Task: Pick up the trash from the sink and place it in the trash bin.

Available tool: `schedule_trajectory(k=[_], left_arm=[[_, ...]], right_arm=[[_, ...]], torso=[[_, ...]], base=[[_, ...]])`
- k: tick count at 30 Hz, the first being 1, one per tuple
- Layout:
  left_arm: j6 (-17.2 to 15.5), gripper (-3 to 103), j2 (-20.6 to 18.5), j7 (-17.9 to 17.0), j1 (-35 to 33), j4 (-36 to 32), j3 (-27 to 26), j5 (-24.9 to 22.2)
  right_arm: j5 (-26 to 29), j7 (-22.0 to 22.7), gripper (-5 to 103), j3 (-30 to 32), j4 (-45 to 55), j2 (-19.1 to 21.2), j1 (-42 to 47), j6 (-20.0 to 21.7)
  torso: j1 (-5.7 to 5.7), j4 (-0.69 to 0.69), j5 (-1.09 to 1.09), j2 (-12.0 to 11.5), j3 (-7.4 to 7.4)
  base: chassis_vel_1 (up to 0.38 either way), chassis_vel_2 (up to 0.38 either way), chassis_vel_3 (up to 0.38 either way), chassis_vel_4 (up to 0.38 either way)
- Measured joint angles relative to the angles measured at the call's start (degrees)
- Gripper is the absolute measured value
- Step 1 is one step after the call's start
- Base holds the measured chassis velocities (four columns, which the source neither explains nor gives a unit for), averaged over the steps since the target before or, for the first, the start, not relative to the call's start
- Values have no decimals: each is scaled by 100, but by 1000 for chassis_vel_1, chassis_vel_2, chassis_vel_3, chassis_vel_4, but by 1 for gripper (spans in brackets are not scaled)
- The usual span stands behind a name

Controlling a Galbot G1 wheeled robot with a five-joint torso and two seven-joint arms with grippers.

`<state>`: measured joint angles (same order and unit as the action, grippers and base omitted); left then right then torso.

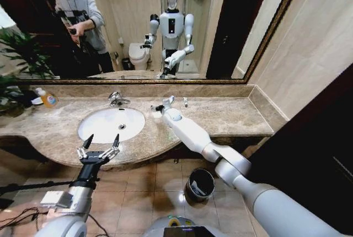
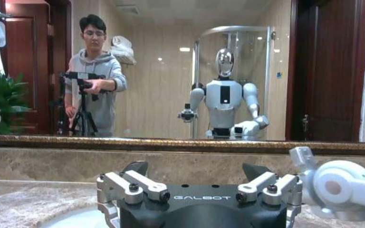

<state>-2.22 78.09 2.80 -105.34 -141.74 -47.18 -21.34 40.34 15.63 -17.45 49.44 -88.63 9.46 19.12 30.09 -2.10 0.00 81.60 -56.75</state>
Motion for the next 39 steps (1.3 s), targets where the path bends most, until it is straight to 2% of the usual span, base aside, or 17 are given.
schedule_trajectory(k=[5,11,15,18,22,28,31,37,39], left_arm=[[0,100,0,0,0,0,0,0],[0,100,0,0,0,0,0,0],[0,100,0,0,0,0,0,0],[0,100,0,0,0,0,0,0],[0,100,0,0,0,0,0,0],[0,100,0,0,0,0,0,0],[0,100,0,0,0,0,0,0],[0,100,0,0,0,0,0,0],[0,100,0,0,0,0,0,0]], right_arm=[[51,35,100,38,217,274,104,-41],[-157,50,100,-9,780,229,241,-78],[-555,119,100,21,335,-278,238,-268],[-745,127,100,65,70,-347,235,-411],[-1010,91,100,122,-254,-349,233,-623],[-980,39,100,193,-548,-349,144,-673],[-1001,27,100,299,-786,-350,100,-837],[-1085,50,100,378,-781,-353,94,-936],[-1090,75,100,415,-685,-224,123,-963]], torso=[[0,2,0,0,0],[-1,2,-1,0,1],[0,-3,-2,0,0],[-1,-3,-2,0,0],[0,0,0,0,0],[0,0,0,0,0],[0,0,0,0,0],[0,-1,0,0,0],[0,-2,0,0,0]], base=[[0,0,0,0],[0,0,0,0],[0,0,0,0],[0,0,0,0],[0,0,0,0],[0,0,0,0],[0,0,0,0],[0,0,0,0],[0,0,0,0]])
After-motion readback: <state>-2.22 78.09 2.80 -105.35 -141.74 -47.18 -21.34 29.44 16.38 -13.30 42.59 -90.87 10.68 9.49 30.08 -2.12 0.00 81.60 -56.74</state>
